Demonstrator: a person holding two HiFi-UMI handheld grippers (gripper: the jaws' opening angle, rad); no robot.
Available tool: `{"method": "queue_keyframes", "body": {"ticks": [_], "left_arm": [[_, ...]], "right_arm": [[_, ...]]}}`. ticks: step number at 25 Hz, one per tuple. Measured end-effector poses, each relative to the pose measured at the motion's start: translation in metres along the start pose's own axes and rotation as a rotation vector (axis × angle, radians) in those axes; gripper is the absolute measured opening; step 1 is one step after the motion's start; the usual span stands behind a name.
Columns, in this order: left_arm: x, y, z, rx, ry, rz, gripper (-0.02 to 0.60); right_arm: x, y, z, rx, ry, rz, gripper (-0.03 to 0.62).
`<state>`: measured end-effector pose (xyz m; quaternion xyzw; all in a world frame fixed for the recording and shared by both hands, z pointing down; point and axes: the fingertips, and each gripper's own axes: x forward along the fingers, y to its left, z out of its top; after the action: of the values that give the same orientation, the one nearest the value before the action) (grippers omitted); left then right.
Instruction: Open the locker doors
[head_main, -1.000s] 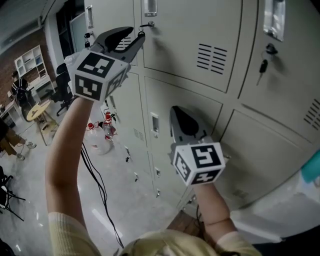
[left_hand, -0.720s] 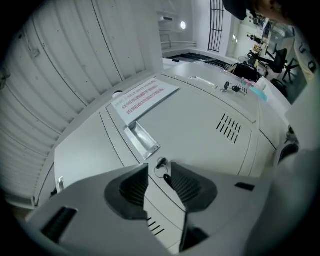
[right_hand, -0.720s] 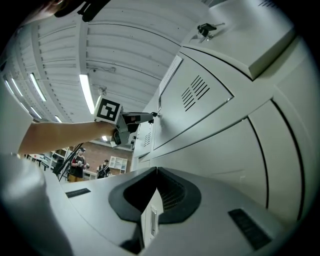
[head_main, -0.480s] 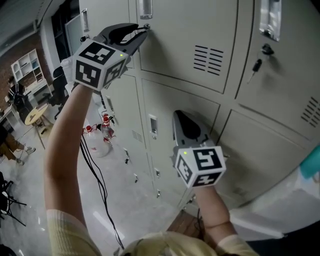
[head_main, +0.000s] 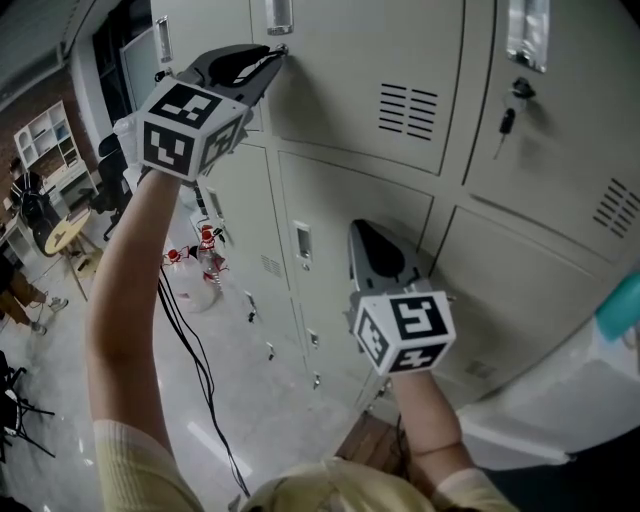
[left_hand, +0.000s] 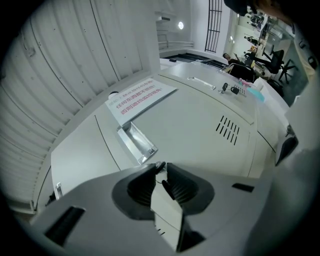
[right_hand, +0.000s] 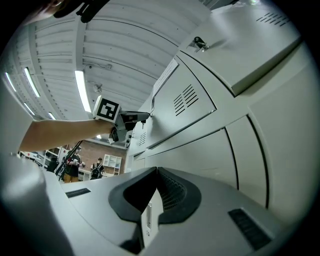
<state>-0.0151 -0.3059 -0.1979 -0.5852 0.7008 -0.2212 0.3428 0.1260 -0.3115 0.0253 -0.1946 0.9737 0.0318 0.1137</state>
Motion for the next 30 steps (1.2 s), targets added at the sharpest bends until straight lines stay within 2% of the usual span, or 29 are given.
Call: {"method": "queue_keyframes", "body": {"ticks": [11,21,30], "left_arm": [[-0.043,-0.004,0.017,0.05,0.025,0.004,0.066],[-0.083,-0.014,0.041,0.154,0.052,0.054,0.066],[-0.119,-0.032,0.074,0.222,0.004,0.086,0.067]], "right_arm": [[-0.019,0.027,0.003,-0.007,0.007,0.005,0.006],[-0.045,0.05,0.012,-0.02,0.004,-0.011,0.006],[-0.071,0.065,0.015,-0.005,0.008,-0.036,0.006]]}}
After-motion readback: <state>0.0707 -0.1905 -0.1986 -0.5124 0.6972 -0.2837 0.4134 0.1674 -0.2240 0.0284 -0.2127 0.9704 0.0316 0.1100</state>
